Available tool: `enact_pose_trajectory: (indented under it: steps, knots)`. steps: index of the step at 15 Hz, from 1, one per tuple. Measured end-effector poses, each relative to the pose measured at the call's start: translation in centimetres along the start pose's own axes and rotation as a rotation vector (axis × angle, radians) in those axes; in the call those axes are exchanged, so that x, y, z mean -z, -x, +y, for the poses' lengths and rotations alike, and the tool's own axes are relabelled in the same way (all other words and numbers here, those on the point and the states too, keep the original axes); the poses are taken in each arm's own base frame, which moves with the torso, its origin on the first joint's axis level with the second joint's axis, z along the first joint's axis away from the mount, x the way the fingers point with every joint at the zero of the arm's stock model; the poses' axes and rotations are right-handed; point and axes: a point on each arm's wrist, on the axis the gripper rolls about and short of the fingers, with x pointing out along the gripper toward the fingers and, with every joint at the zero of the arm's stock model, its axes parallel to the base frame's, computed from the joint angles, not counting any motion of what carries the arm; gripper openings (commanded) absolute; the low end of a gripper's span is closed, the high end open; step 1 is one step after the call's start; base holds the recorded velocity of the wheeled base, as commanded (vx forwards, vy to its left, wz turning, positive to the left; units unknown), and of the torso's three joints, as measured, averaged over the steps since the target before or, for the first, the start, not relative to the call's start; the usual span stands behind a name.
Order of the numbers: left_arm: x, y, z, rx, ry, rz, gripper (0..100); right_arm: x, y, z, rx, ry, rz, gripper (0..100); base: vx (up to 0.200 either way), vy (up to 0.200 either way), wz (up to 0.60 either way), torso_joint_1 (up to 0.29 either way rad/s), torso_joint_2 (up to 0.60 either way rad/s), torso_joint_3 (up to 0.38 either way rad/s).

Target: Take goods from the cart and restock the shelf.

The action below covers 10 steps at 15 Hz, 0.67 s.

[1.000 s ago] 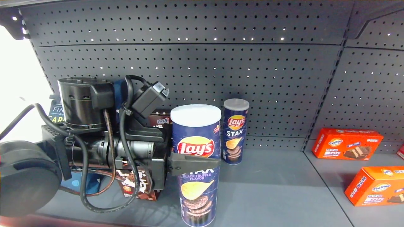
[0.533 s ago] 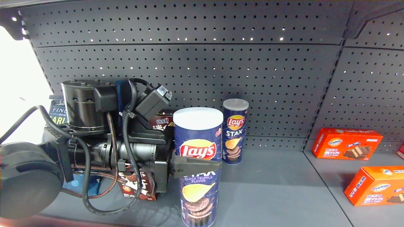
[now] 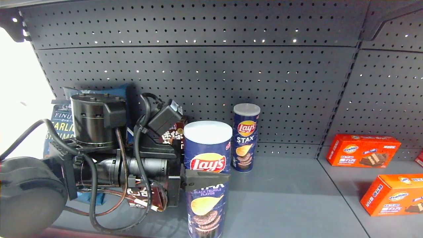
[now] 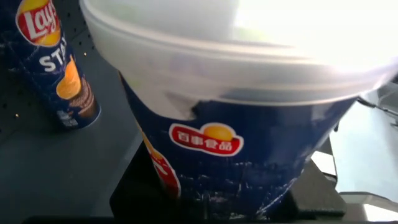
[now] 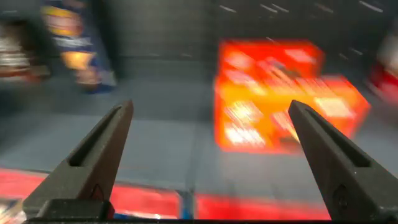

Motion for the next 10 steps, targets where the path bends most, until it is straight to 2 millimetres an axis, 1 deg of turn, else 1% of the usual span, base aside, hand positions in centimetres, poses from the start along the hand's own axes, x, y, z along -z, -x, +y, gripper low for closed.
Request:
enact_pose_trajectory:
  steps: [1,4,7,9,10]
  knots:
    - [0.1,-0.1,0.2,-0.002,0.003,0.003,0,-1.3,-1.1,0.0,-0.054,0.014,0.025,100,0.000,0.000,0.00,0.000,0.00,0.000]
    - [0.2,-0.7,1.0,-0.033,-0.003,-0.004,0,-3.8,-5.0,0.7,-0.202,0.038,0.109,100,0.000,0.000,0.00,0.000,0.00,0.000]
    - [0.3,-0.9,1.3,-0.069,0.005,0.001,0,-5.5,-9.0,2.0,-0.296,0.051,0.174,100,0.000,0.000,0.00,0.000,0.00,0.000]
    - [0.1,-0.8,1.3,-0.084,0.003,-0.002,0,-6.6,-11.8,3.0,-0.337,0.053,0.145,100,0.000,0.000,0.00,0.000,0.00,0.000]
    - [0.1,-0.7,1.3,-0.093,0.002,-0.003,0,-6.7,-13.0,3.5,-0.349,0.055,0.137,100,0.000,0.000,0.00,0.000,0.00,0.000]
